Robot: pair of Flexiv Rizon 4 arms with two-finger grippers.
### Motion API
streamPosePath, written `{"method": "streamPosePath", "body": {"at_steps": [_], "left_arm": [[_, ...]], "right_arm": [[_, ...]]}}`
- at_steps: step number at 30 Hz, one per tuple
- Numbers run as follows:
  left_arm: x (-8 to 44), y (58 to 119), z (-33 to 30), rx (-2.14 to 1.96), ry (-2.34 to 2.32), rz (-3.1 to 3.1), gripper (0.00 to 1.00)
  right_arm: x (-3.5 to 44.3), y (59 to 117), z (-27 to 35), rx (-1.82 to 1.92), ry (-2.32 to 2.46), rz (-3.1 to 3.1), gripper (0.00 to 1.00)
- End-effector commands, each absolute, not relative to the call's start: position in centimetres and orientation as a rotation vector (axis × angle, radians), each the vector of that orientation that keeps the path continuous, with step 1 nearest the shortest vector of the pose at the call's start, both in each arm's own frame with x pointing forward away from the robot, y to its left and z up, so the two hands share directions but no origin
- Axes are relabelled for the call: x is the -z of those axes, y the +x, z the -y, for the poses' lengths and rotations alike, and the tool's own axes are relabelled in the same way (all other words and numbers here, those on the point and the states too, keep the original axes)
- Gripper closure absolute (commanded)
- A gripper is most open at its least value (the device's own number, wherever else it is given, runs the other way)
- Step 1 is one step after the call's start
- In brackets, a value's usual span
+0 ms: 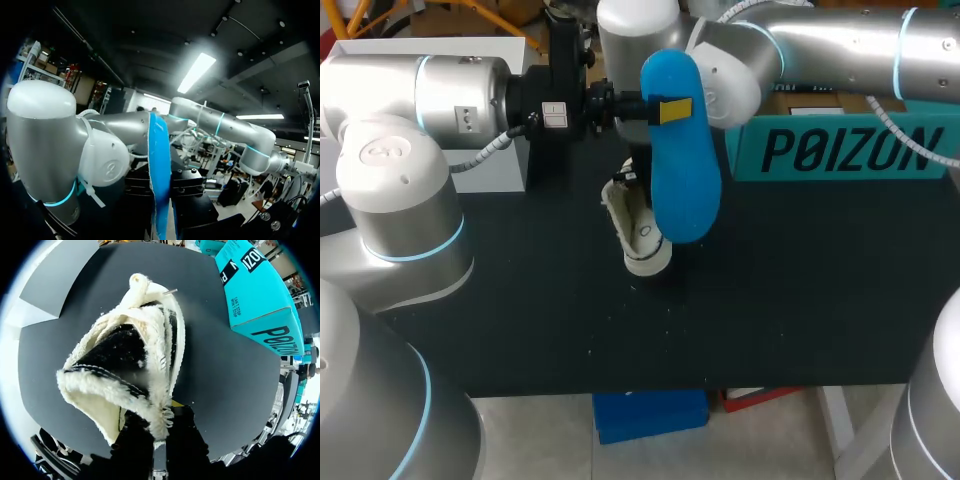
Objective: Take the shoe out of the shoebox, open the shoe tongue, remove and reinsert the insole, then place the shoe into the shoebox
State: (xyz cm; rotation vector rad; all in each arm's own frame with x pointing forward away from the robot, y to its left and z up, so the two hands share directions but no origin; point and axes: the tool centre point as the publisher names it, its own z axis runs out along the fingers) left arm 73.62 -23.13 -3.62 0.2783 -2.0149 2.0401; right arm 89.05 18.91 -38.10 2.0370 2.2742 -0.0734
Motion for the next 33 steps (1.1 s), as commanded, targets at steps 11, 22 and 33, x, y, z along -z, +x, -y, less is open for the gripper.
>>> {"method": "streamPosePath", "body": {"at_steps": [11, 22, 33], "left_arm": [[3.7, 73.6, 23.4, -2.044, 0.281, 2.016, 1.00], [3.7, 73.6, 23.4, -2.044, 0.281, 2.016, 1.00], [3.7, 73.6, 23.4, -2.044, 0.281, 2.016, 1.00]], "right_arm": [[40.2, 88.5, -18.1, 0.077, 2.091, -2.240, 1.00], [39.8, 88.4, -16.8, 0.032, 2.163, -2.188, 0.00], [36.5, 88.4, -15.6, -0.139, 2.231, -2.181, 0.00]]}}
